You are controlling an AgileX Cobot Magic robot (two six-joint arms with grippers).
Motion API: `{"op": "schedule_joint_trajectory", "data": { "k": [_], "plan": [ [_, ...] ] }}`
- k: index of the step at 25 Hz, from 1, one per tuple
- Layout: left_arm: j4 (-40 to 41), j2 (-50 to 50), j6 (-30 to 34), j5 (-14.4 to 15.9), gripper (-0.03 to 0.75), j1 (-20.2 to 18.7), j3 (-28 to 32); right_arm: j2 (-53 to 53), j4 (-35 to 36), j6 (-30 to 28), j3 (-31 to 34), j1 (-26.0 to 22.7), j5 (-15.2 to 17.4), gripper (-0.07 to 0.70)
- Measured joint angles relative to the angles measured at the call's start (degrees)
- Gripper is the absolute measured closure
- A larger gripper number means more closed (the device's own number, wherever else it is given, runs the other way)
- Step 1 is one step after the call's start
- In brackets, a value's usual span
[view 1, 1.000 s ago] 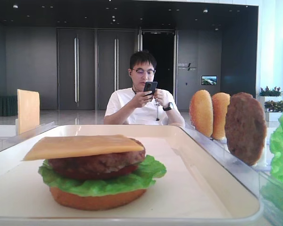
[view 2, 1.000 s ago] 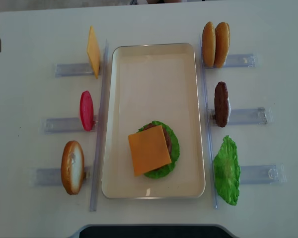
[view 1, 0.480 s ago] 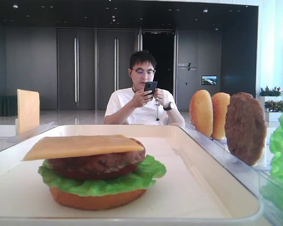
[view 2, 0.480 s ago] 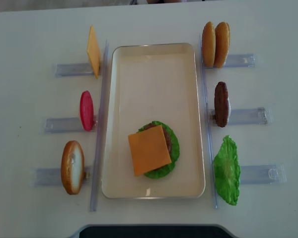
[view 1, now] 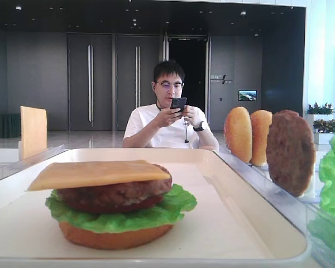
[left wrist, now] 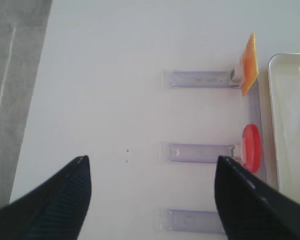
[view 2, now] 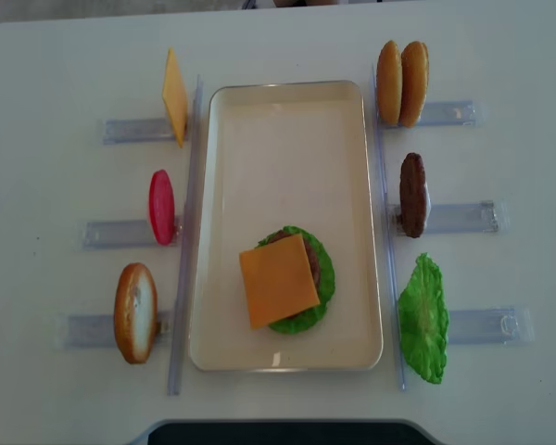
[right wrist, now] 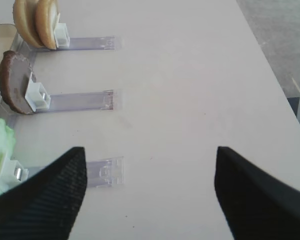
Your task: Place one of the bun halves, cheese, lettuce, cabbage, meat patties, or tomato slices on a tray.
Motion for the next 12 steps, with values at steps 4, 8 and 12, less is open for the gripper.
{"op": "schedule_joint_trajectory", "data": {
  "k": [4, 8, 12],
  "plan": [
    [-1.06, -9.43, 0.00, 0.38, 0.134, 0.00, 5.23, 0.00, 0.00, 0.00, 0.00, 0.00, 0.00, 0.097],
    [-1.18, -19.12, 0.53, 0.73, 0.134, 0.00, 12.59, 0.00, 0.00, 0.00, 0.00, 0.00, 0.00, 0.097],
    [-1.20, -27.83, 1.86, 0.73, 0.134, 0.00, 20.49, 0.00, 0.00, 0.00, 0.00, 0.00, 0.00, 0.097]
  ]
}}
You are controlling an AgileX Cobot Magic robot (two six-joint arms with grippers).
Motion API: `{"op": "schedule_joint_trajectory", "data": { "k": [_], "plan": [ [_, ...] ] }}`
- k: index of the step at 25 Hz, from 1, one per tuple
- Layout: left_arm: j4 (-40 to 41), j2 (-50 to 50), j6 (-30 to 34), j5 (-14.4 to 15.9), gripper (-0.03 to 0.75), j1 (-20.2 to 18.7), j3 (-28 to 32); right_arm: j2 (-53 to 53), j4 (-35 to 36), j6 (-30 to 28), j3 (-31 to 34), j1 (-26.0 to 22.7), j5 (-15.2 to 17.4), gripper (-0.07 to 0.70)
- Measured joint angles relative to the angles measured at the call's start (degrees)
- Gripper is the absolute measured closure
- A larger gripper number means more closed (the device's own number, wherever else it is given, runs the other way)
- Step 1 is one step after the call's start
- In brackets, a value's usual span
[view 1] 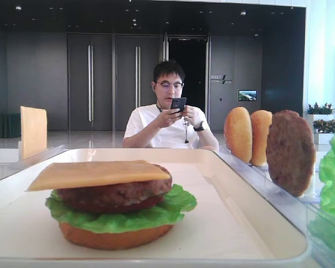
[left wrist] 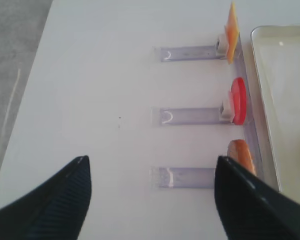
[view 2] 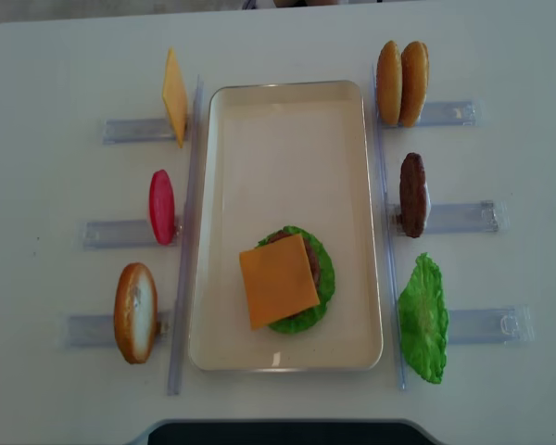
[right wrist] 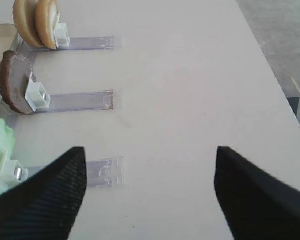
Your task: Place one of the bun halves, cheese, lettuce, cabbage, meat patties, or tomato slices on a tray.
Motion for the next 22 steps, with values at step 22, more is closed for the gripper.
{"op": "schedule_joint_trajectory", "data": {
  "k": [22],
  "plan": [
    [-6.66, -28.85, 1.17, -5.43, 0.136, 0.00, 23.65, 0.00, 0.00, 0.00, 0.00, 0.00, 0.00, 0.097]
  ]
}}
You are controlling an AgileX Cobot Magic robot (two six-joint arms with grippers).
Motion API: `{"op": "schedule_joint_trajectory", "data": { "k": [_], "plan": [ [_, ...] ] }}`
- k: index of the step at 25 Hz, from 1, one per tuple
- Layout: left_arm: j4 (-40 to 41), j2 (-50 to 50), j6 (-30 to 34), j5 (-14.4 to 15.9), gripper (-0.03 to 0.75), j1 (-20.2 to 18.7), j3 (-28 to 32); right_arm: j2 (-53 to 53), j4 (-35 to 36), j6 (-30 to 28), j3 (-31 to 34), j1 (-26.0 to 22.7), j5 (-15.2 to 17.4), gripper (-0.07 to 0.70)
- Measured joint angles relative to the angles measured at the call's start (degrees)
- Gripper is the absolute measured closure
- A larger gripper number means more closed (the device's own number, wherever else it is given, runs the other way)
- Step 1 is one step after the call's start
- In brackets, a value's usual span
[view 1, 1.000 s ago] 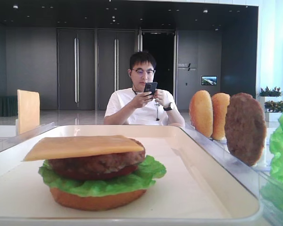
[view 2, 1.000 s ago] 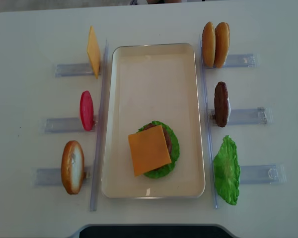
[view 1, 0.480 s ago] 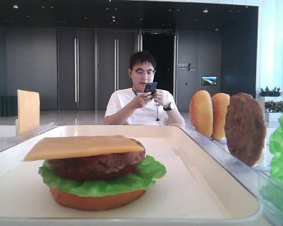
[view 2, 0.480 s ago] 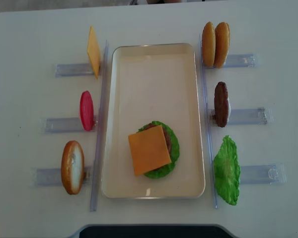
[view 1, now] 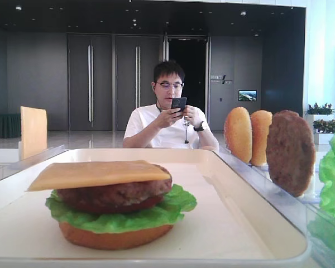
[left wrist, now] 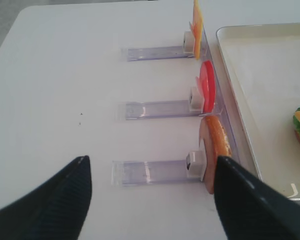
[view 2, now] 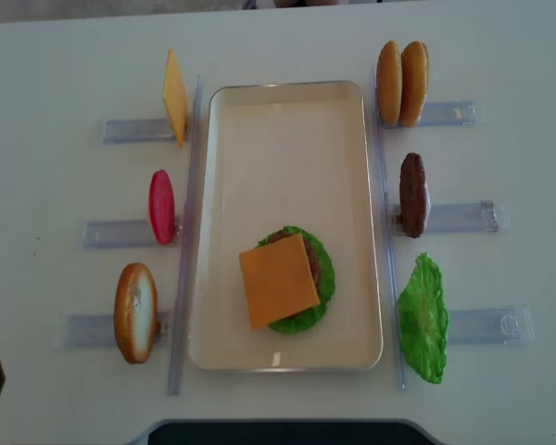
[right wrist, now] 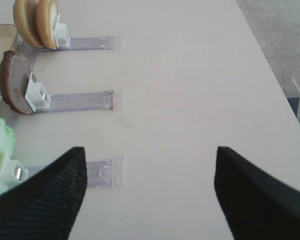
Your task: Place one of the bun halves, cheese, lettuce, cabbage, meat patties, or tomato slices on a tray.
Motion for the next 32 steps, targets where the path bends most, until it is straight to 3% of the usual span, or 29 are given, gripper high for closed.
{"op": "schedule_joint_trajectory", "data": {
  "k": [7, 12, 32],
  "plan": [
    [-0.35, -0.14, 0.05, 1.70, 0.136, 0.00, 0.38, 0.00, 0.00, 0.00, 0.00, 0.00, 0.00, 0.097],
    [-0.94, -0.20, 0.42, -1.96, 0.136, 0.00, 3.53, 0.00, 0.00, 0.00, 0.00, 0.00, 0.00, 0.097],
    [-1.41, -0.20, 1.02, -2.82, 0.136, 0.00, 4.90, 0.00, 0.00, 0.00, 0.00, 0.00, 0.00, 0.097]
  ]
}}
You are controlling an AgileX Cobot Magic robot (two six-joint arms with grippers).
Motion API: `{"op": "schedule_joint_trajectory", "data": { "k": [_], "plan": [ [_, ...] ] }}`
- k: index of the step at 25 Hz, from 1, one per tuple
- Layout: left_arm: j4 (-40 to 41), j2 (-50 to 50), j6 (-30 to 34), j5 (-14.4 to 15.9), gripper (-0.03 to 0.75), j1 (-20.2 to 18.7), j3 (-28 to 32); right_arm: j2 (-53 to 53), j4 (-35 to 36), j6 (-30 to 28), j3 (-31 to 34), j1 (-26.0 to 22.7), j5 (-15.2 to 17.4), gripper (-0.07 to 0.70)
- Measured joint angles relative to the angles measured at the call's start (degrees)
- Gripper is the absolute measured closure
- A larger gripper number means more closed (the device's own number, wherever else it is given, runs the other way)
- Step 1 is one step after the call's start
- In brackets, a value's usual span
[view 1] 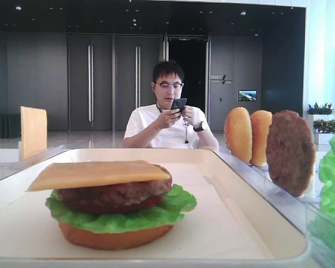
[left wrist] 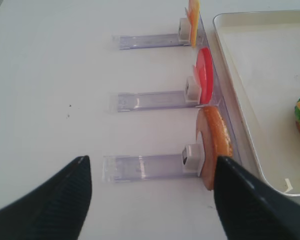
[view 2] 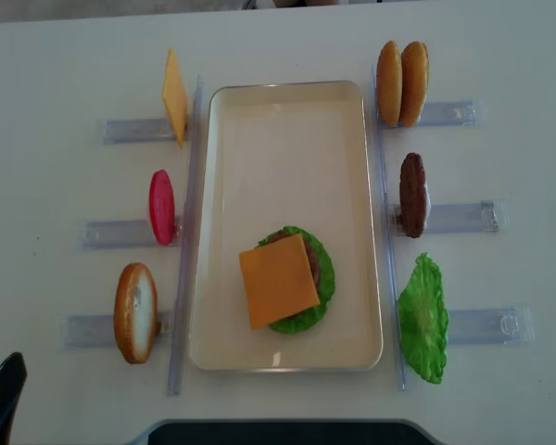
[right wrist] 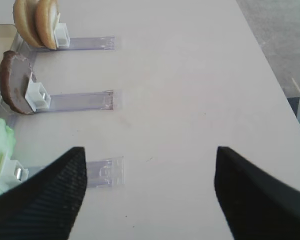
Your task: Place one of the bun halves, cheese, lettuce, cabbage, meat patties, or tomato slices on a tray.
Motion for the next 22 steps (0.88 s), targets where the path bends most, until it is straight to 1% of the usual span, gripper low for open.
{"op": "schedule_joint_trajectory", "data": {
  "k": [22],
  "plan": [
    [0.00, 0.00, 0.00, 0.00, 0.136, 0.00, 0.00, 0.00, 0.00, 0.00, 0.00, 0.00, 0.00, 0.097]
  ]
}}
